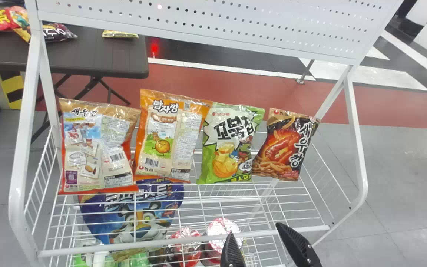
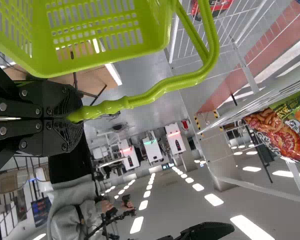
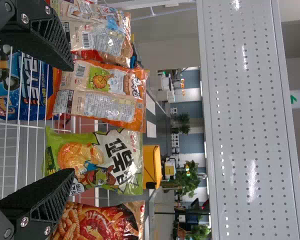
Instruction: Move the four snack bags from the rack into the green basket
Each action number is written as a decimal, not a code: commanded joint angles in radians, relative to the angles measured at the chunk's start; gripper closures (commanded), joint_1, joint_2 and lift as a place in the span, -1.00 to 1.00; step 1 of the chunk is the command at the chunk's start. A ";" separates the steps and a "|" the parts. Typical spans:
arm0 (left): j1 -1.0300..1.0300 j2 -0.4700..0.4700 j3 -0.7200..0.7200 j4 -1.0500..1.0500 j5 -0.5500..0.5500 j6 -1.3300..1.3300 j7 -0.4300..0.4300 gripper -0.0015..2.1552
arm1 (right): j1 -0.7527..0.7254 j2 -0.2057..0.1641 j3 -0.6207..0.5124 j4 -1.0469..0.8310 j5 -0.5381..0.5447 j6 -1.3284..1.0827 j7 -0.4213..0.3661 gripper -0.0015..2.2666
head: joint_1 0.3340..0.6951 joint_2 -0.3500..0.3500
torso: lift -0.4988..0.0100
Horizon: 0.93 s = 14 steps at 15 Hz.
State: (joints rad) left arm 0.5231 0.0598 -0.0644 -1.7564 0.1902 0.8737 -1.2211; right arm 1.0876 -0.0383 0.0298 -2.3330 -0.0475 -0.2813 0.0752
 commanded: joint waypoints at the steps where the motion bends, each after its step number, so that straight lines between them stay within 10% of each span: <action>1: 0.000 0.000 0.000 0.000 0.000 0.000 0.000 0.93 | -0.003 0.002 -0.001 0.004 0.000 -0.002 0.000 -0.92 | 1.00 -1.00 | 0.96; 11: -0.003 0.005 -0.038 -0.008 -0.025 0.003 0.000 0.93 | -0.606 -0.015 0.134 0.304 0.041 0.250 0.051 -0.92 | 1.00 -1.00 | 0.96; 14: -0.003 0.012 -0.032 -0.011 -0.020 0.015 -0.002 0.88 | -0.851 -0.011 0.243 0.537 0.049 0.287 0.057 -0.92 | 1.00 -0.69 | 0.96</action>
State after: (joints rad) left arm 0.5199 0.0692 -0.1004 -1.7662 0.1686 0.8816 -1.2219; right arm 0.3534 -0.0522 0.2187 -1.9085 -0.0029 -0.0163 0.1323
